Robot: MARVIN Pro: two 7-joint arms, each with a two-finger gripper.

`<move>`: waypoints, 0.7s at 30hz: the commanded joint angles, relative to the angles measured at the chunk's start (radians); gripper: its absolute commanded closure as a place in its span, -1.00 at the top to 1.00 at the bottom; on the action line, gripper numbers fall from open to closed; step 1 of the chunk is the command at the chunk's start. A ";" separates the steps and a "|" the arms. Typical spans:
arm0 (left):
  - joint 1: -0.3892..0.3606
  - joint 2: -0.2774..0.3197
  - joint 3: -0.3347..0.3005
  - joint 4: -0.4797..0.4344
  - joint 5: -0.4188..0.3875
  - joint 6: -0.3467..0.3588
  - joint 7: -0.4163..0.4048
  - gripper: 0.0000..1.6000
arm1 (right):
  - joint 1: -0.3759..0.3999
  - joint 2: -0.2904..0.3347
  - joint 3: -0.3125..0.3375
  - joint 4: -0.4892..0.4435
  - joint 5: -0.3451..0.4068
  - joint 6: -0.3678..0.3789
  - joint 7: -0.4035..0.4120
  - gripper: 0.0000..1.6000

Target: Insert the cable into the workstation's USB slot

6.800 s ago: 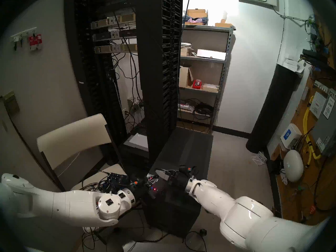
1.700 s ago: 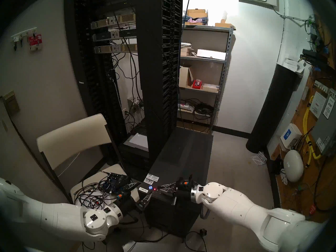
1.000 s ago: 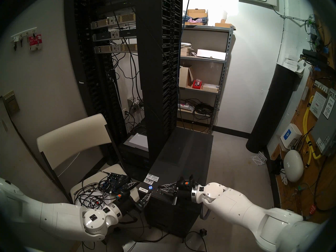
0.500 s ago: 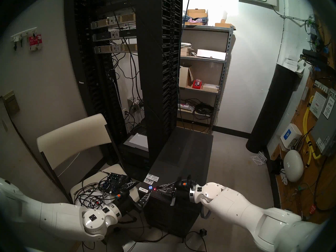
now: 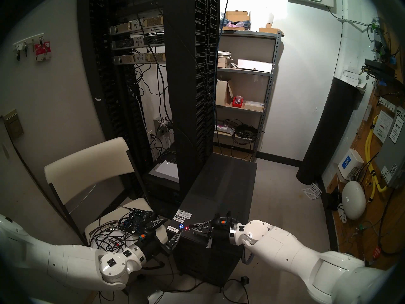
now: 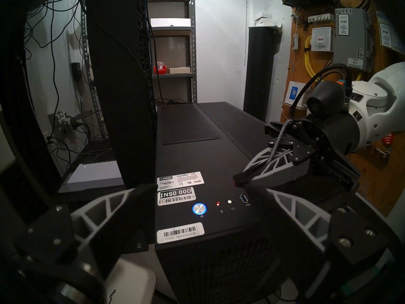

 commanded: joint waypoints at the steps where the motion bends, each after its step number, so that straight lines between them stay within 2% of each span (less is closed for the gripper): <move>1: -0.007 -0.007 -0.008 -0.002 0.000 -0.006 -0.002 0.92 | 0.004 -0.002 0.003 -0.003 0.002 -0.004 0.003 -1.00; 9: -0.010 -0.009 -0.009 -0.002 0.001 0.001 -0.003 0.92 | 0.000 0.000 0.025 -0.005 0.028 -0.016 0.013 -1.00; 14: -0.011 -0.011 -0.009 0.000 0.000 0.002 -0.006 0.92 | 0.002 0.012 0.032 -0.031 0.027 -0.011 0.013 -1.00; 21: -0.009 -0.011 -0.009 0.002 0.002 -0.001 0.000 0.91 | 0.009 0.000 0.028 -0.013 0.023 -0.014 0.036 -1.00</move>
